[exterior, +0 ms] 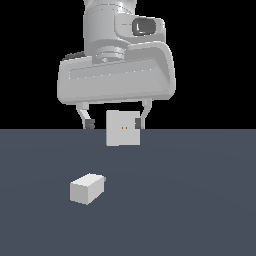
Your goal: Plug the charger into the wall socket.
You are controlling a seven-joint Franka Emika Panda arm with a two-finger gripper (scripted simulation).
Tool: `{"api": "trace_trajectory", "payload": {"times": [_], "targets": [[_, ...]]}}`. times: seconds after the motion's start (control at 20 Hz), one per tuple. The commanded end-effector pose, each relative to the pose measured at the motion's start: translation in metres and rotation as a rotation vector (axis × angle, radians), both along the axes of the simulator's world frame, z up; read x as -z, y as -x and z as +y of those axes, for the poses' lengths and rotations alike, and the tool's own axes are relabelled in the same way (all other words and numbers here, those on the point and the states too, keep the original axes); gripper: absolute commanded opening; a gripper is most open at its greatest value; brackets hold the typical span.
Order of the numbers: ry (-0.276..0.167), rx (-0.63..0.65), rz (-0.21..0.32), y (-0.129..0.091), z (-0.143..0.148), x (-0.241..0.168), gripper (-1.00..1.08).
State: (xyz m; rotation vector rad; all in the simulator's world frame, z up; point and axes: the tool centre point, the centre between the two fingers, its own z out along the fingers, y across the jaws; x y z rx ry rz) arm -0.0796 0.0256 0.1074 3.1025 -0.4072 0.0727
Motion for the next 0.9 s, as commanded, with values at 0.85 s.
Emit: {"api": "trace_trajectory", "payload": {"times": [0.85], "targets": [[0.0, 0.114, -0.015, 0.031, 0.033, 0.045, 1.0]]}}
